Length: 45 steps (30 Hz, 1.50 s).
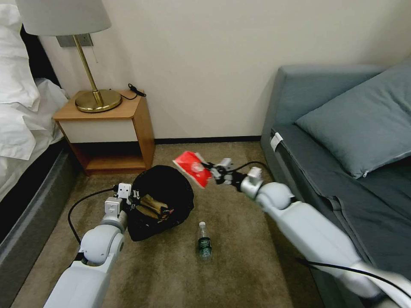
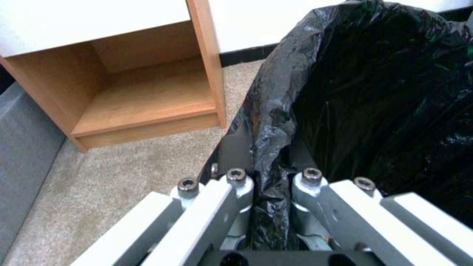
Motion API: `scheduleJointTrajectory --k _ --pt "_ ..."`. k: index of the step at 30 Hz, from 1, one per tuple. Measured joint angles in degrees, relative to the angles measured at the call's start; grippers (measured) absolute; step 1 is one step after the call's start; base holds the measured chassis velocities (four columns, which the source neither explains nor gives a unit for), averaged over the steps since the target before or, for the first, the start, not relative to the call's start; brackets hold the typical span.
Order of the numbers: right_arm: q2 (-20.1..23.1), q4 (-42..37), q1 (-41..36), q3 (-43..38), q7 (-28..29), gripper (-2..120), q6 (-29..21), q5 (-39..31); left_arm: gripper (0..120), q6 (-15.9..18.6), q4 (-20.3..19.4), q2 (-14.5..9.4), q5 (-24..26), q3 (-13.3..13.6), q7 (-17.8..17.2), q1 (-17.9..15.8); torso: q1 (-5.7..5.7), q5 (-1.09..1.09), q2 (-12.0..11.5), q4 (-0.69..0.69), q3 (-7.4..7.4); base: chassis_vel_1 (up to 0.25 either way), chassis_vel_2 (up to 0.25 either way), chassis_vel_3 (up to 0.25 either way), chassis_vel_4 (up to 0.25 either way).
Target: Pick up the trash bin, then pick up the garbage on the floor and place it into the trash bin.
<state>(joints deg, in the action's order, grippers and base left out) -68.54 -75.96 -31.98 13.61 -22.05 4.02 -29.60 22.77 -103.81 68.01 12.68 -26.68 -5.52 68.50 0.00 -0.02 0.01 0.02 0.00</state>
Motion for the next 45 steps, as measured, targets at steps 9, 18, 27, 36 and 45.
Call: scheduleJointTrajectory --k 9,18,27,36,45 --pt "-3.62 1.92 -1.81 2.94 1.0 0 -0.01 2.25 4 -0.25 -0.47 -0.32 0.19 -0.33 -0.11 0.12 0.0 0.01 0.0 -0.02 0.0 0.0 0.0 0.0 0.0" --pt "-3.41 2.03 -3.24 4.21 2.08 0 0.33 4.04 4 -0.28 -0.53 -0.53 0.48 -0.42 -0.3 -0.3 0.0 0.01 0.0 -0.02 0.0 0.0 0.0 0.0 0.0" --pt "-2.73 1.37 -4.31 4.37 2.53 36 0.44 5.58 4 -0.23 0.17 -0.22 0.49 -0.2 -0.41 -0.82 0.0 0.01 0.0 -0.02 0.0 0.0 0.0 0.0 0.0" --pt "-1.04 -1.0 -4.8 3.26 3.67 67 0.09 5.8 4 -0.36 0.52 -0.33 0.37 -0.53 -0.36 -0.67 0.0 0.02 0.0 -0.02 0.0 0.0 0.0 0.0 0.0" --pt "5.28 -0.76 -6.39 -0.61 -3.37 98 0.8 13.51 4 -0.68 0.75 -1.55 0.85 -1.77 -0.23 -0.36 0.0 0.02 -0.01 -0.03 0.0 0.0 0.0 0.0 0.0"
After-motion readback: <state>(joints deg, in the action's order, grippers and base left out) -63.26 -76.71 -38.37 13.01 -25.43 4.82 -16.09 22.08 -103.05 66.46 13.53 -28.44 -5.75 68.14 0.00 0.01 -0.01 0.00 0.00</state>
